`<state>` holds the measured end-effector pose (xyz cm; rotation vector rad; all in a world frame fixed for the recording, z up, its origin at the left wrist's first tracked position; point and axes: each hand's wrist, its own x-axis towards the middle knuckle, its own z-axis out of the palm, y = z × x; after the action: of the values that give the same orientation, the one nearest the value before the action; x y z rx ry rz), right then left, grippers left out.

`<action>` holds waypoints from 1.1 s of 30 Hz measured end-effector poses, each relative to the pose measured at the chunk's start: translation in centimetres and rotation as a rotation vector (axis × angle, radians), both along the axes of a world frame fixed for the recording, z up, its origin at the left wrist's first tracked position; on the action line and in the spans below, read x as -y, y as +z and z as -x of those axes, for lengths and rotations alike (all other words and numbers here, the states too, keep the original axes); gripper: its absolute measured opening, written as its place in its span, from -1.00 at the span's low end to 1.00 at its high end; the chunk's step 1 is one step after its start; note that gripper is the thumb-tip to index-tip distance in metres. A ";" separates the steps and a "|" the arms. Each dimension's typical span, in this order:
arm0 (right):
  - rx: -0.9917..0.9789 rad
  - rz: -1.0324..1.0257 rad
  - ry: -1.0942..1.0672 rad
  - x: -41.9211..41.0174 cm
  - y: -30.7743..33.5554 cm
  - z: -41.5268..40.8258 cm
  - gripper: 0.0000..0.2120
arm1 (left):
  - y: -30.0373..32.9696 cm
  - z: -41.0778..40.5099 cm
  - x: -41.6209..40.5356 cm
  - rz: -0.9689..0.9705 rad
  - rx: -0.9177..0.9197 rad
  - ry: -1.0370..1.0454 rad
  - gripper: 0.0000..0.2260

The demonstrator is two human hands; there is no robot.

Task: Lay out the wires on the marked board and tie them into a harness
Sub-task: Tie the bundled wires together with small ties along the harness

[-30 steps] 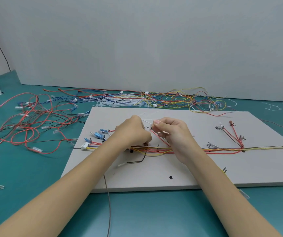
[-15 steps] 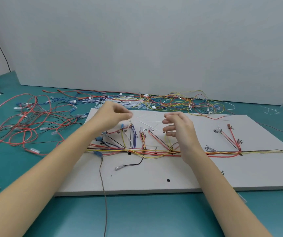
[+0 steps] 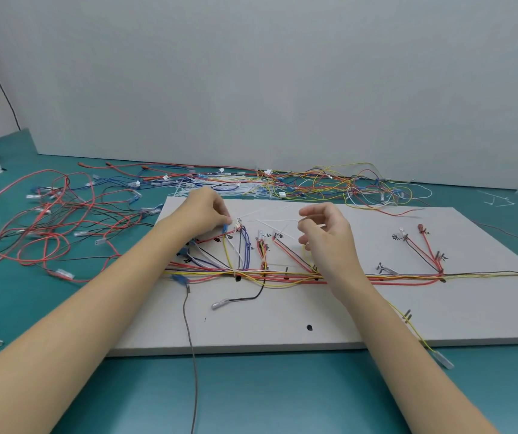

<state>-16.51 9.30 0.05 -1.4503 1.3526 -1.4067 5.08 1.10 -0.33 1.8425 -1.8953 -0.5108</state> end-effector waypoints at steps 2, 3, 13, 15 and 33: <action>-0.004 -0.005 0.002 0.0 0.0 0.0 -0.84 | 0.0 0.4 0.4 -0.050 0.039 0.001 -0.90; -0.008 -0.008 0.003 -0.1 0.0 -0.1 -0.84 | 0.1 0.6 0.6 -0.074 0.073 -0.007 -0.87; 0.013 -0.044 0.017 -0.2 0.1 0.0 -0.84 | 0.8 1.0 0.7 -0.186 0.390 -0.118 -0.81; 0.013 -0.039 0.023 -0.2 0.1 0.0 -0.84 | 0.9 1.5 0.5 -0.162 0.471 -0.122 -0.80; -0.026 -0.056 0.047 -0.2 0.2 0.0 -0.85 | -0.1 0.5 0.9 -0.109 0.055 -0.002 -0.84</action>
<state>-16.50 9.54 0.30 -1.4594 1.3547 -1.3145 4.56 0.18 -0.46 1.9424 -1.9400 -0.5798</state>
